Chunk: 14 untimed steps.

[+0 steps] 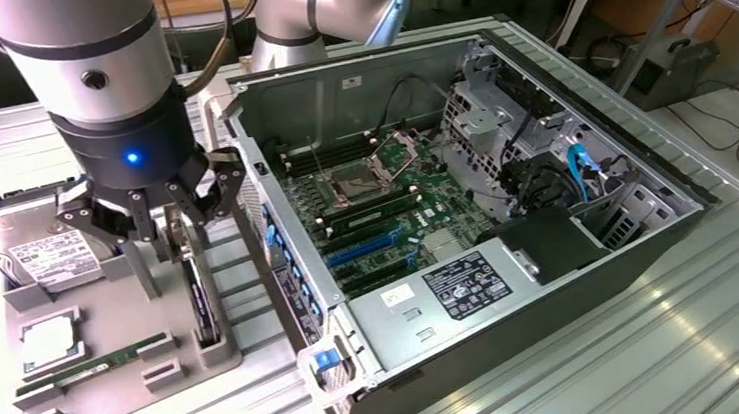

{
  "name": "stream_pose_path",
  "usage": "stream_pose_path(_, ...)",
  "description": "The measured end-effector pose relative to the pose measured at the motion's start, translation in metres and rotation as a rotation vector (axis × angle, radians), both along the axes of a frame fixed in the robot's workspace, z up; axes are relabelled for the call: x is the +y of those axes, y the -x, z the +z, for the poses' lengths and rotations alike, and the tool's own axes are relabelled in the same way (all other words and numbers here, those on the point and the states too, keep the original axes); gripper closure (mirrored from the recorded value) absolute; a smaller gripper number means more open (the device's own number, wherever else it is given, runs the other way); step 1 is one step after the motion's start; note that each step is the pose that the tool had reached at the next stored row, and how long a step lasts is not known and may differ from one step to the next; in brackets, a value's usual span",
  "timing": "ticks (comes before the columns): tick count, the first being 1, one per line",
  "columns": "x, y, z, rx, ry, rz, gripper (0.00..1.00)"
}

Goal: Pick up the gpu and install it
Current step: 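Pick up the gpu and move the gpu toward the slot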

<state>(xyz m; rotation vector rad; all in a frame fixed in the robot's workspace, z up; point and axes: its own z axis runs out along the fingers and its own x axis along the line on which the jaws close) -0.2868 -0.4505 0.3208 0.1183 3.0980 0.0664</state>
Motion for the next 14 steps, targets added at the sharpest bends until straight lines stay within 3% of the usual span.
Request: stream_pose_path(14,0.0003,0.003,-0.0336,0.0,0.0,0.0,0.58)
